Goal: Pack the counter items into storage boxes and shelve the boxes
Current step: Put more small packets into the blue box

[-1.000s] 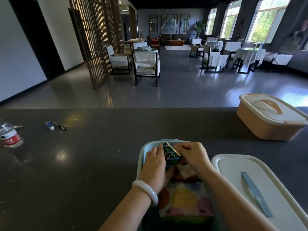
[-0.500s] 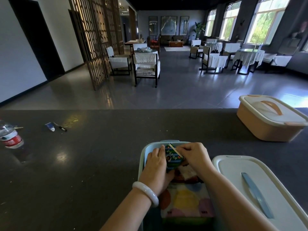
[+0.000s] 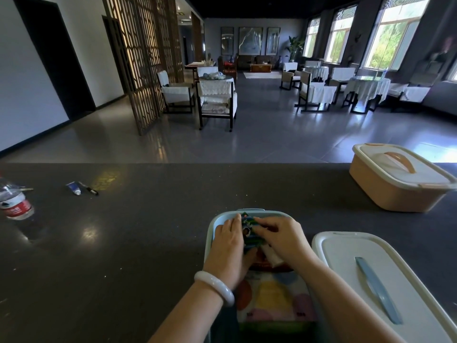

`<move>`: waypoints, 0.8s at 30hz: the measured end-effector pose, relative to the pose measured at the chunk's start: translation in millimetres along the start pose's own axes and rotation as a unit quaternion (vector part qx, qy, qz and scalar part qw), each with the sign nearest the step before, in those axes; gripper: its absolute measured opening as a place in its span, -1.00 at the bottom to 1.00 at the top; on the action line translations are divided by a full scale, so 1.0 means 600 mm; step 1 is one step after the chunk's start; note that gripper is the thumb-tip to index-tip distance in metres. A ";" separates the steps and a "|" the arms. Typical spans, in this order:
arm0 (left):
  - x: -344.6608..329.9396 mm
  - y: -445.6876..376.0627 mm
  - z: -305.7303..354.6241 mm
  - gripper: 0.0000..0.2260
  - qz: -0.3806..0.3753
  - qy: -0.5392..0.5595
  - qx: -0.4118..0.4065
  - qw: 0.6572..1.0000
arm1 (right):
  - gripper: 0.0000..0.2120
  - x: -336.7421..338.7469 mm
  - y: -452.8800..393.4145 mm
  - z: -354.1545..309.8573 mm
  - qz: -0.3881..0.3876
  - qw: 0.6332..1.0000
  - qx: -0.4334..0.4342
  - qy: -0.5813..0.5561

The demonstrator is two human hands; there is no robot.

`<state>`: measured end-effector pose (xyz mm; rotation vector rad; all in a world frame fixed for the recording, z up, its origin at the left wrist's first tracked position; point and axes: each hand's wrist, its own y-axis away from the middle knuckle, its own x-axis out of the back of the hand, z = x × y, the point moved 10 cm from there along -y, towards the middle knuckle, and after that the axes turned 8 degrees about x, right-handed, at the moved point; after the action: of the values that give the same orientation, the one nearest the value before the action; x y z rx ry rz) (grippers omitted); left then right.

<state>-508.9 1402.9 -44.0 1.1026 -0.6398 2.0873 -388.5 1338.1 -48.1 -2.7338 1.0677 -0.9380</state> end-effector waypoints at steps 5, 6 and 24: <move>0.001 0.003 0.003 -0.29 0.002 -0.001 0.008 1.000 | -0.77 0.003 0.002 0.017 0.017 0.999 -0.014 -0.028; 0.002 0.003 0.006 -0.30 0.002 0.006 0.005 1.000 | -0.76 0.004 0.002 0.022 0.021 0.999 -0.018 -0.042; -0.026 0.004 -0.042 -0.12 -0.143 -0.193 -0.078 0.968 | -0.83 -0.037 -0.022 0.018 -0.080 0.987 0.024 0.136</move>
<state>-517.6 1413.3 -70.4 1.4309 -0.7615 1.5632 -387.5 1360.4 -65.0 -2.7407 0.8520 -1.3757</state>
